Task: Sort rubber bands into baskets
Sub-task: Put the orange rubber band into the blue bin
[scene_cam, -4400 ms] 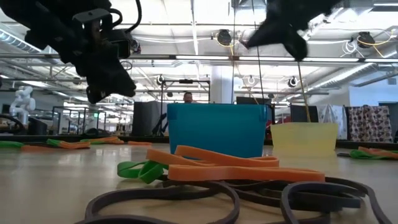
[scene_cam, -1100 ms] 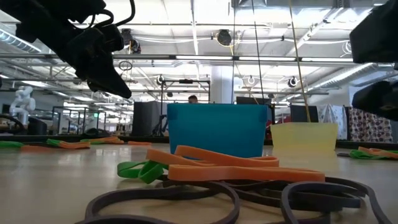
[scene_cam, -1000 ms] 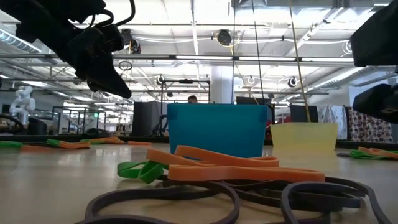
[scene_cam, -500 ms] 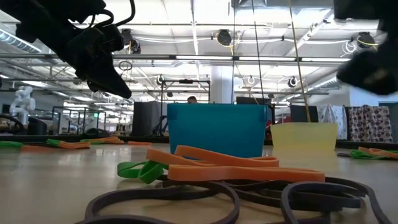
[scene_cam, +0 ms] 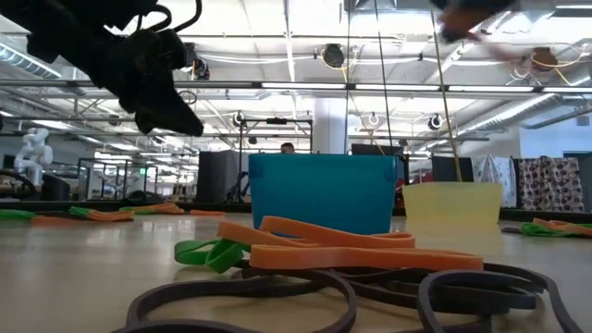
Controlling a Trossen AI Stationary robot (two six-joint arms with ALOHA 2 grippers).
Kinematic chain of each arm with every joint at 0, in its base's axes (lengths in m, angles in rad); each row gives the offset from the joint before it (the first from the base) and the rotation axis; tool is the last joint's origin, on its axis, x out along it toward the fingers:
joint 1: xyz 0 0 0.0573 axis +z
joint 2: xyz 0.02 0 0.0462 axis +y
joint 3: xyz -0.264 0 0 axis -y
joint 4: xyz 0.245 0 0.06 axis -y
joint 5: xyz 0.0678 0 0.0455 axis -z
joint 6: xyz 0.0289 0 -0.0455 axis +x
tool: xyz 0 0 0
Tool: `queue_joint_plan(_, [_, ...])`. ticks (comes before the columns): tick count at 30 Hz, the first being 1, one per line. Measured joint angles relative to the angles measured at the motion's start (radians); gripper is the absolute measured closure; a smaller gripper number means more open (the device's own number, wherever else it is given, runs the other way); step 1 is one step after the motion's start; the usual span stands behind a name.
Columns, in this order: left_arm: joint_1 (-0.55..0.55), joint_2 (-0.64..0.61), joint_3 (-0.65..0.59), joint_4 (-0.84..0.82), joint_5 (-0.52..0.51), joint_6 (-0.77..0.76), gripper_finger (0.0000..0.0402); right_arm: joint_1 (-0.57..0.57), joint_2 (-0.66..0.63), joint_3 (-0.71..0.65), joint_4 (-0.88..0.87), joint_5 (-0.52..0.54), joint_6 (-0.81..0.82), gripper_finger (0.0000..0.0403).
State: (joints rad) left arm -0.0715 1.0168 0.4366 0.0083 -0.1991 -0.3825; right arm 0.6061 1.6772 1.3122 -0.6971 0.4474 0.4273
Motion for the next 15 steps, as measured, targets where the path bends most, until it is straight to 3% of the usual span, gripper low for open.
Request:
queue_joint_plan(5, [0.0, 0.0, 0.0, -0.044, 0.004, -0.031, 0.0323, -0.14, 0.0, 0.0, 0.036, -0.003, -0.129, 0.0403])
queue_joint_plan(12, [0.026, -0.097, 0.018, -0.363, 0.029, -0.084, 0.0323, -0.324, 0.0, 0.0, 0.167, -0.016, -0.286, 0.0403])
queue_joint_plan(15, [0.027, -0.172, 0.026, -0.474, 0.032, -0.084, 0.0323, -0.378, 0.001, 0.0, 0.177, -0.068, -0.338, 0.0399])
